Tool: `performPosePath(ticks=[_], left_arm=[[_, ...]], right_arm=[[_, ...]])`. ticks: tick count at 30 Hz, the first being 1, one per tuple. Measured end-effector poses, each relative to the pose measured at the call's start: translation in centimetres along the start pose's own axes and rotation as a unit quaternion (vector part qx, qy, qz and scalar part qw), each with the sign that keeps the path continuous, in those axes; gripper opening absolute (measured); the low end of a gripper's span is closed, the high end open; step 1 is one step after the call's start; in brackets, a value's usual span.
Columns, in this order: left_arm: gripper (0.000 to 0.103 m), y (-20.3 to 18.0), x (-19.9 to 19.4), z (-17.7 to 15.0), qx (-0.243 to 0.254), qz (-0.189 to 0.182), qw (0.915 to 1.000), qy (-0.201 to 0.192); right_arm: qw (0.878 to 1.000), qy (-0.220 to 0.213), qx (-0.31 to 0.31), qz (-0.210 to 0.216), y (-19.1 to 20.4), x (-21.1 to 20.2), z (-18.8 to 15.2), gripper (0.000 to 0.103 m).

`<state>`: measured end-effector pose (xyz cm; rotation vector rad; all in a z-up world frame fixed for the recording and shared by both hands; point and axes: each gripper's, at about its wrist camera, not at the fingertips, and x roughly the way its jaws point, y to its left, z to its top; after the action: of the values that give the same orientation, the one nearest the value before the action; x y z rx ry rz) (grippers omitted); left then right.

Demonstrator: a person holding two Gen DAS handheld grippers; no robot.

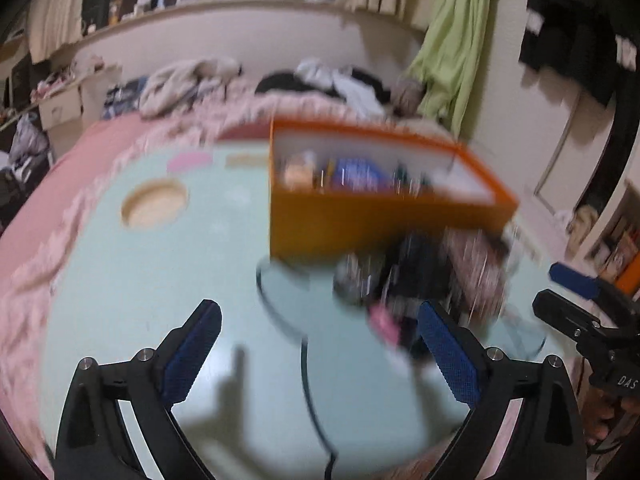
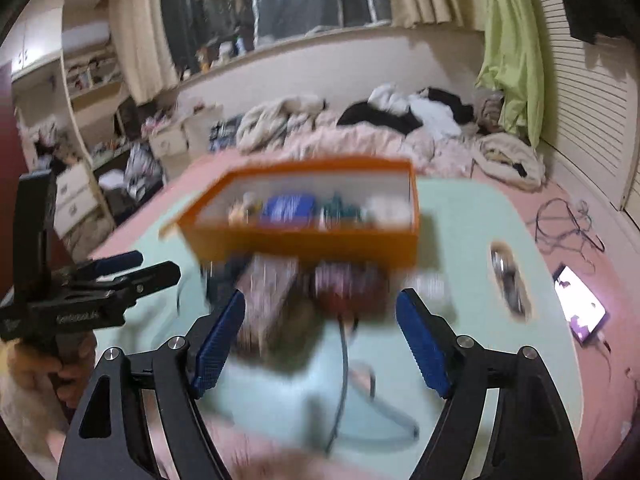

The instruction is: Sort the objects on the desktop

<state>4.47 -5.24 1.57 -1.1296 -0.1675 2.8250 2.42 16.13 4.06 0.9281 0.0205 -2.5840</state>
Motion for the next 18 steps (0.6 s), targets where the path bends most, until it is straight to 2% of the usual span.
performPosePath(ticks=[2, 4, 5, 6, 8, 18], left_arm=[[0.099, -0.2, 1.2, -1.5, 0.011, 0.020, 0.9992, 0.034], [0.103, -0.9, 1.8, -1.8, 0.037, 0.061, 0.9966, 0.041], [0.103, -1.1, 1.9, -1.8, 0.041, 0.065, 0.9960, 0.045], [0.103, -1.1, 2.0, -1.7, 0.043, 0.065, 0.9960, 0.044], [0.103, -1.0, 2.0, -1.7, 0.042, 0.062, 0.9962, 0.043], [0.103, -0.8, 2.0, -1.8, 0.042, 0.062, 0.9963, 0.042]], right_arm=[[0.999, 0.019, -0.026, -0.019, 0.4, 1.0, -1.3, 0.078], [0.999, 0.040, -0.024, -0.025, 0.4, 2.1, -2.6, 0.078], [0.998, 0.061, -0.023, -0.026, 0.3, 2.8, -3.1, 0.080], [0.996, 0.056, -0.040, -0.048, 0.5, 3.2, -3.2, 0.090], [0.996, 0.064, -0.040, -0.045, 0.2, 3.9, -3.0, 0.101], [0.997, 0.060, -0.046, -0.035, -1.1, 4.9, -2.7, 0.102]])
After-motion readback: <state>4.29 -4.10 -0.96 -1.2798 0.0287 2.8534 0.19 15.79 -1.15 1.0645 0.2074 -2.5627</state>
